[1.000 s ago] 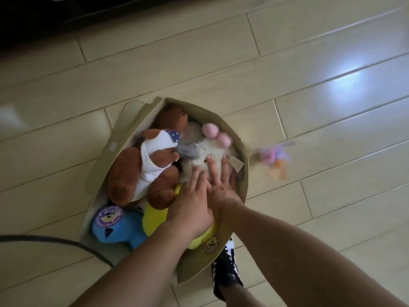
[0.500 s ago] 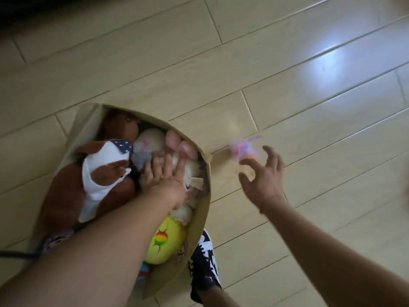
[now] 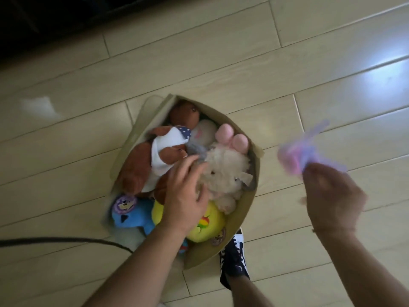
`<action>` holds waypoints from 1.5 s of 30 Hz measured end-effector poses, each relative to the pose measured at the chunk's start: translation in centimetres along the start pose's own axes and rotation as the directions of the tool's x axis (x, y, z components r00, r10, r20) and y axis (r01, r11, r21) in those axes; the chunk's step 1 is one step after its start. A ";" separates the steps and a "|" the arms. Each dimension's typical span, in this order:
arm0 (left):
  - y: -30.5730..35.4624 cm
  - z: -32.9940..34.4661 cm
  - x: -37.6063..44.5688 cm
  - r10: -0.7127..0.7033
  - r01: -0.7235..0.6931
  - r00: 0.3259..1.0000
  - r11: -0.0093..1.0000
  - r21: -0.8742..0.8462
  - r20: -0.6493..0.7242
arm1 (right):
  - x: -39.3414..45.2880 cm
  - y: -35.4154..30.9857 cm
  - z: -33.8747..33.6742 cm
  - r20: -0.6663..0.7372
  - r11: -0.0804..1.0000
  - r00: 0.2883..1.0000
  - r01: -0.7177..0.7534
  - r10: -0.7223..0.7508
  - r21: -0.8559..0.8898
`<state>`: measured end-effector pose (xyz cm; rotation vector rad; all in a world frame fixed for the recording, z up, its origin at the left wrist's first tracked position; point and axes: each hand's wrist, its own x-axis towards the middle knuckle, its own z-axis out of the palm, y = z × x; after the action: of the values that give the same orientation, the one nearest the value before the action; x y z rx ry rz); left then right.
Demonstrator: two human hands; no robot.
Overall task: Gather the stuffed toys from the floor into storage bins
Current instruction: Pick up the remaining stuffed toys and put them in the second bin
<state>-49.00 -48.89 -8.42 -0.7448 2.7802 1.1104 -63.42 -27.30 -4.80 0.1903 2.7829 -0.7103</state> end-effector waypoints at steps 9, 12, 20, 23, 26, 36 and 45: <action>-7.6 -6.0 -8.1 -0.152 0.144 0.977 0.987 -0.068 -0.152 | -14.6 -2.8 -0.8 0.099 0.846 0.879 0.412 -0.467 0.337; -9.9 -6.3 -10.3 -0.197 0.196 0.980 0.978 -0.074 -0.004 | -19.0 -2.5 2.2 0.191 0.761 0.757 0.536 -0.625 0.365; -11.6 -7.0 -13.4 -0.240 0.279 0.945 0.947 -0.162 0.221 | -23.4 1.0 8.5 0.527 0.698 0.610 0.715 -0.592 -0.044; -11.5 -7.4 -13.9 -0.268 0.312 0.937 0.930 -0.196 0.223 | -23.6 -0.7 9.6 0.513 0.714 0.612 0.700 -0.601 0.000; -11.3 -7.3 -14.2 -0.305 0.369 0.898 0.915 -0.162 0.317 | -23.8 -1.3 11.5 0.758 0.606 0.457 0.788 -0.465 -0.103; -11.7 -5.3 -14.0 -0.221 0.277 0.890 0.957 -0.087 0.399 | -22.9 -2.1 18.6 0.957 0.393 0.285 0.875 0.050 -0.281; -11.4 -5.1 -13.3 -0.207 0.219 0.862 0.975 0.029 0.463 | -22.0 -3.6 20.8 0.903 0.521 0.427 0.758 0.058 -0.392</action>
<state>-31.40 -53.88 -8.86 -0.6624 2.2305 1.1064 -38.49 -41.90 -14.48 -0.8508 1.8096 0.4016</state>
